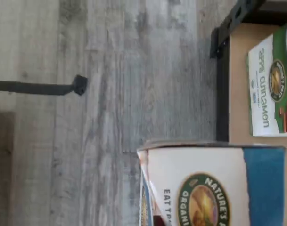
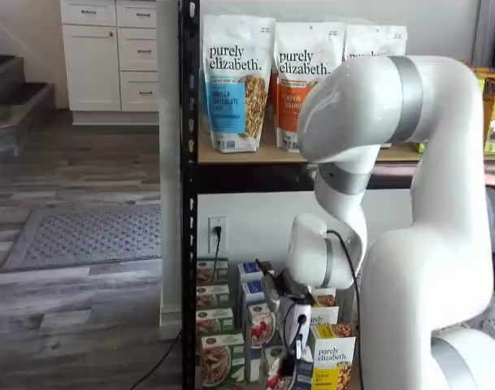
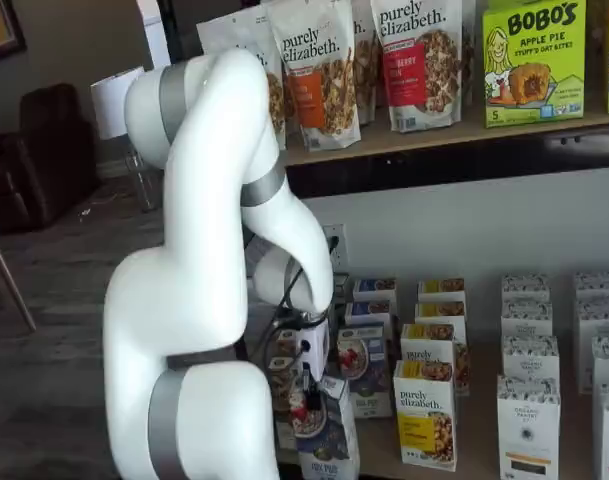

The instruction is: Pick up the blue and white box that is on the bottom shelf, the second box from the left

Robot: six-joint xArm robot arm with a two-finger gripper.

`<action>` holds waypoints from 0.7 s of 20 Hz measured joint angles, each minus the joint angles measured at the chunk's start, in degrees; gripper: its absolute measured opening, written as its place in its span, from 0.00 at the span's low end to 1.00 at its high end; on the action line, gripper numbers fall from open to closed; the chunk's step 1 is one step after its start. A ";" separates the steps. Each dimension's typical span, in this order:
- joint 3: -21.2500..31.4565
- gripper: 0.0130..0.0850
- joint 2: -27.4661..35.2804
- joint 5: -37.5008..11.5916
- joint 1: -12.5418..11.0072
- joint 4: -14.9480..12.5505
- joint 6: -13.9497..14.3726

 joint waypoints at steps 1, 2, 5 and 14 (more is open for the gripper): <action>0.87 0.39 -1.31 0.38 0.09 -0.94 1.02; 1.82 0.39 -2.77 0.80 0.18 -2.51 2.67; 4.21 0.39 -7.11 2.36 0.50 -5.79 6.20; 7.67 0.39 -19.92 13.06 -0.17 -10.50 10.64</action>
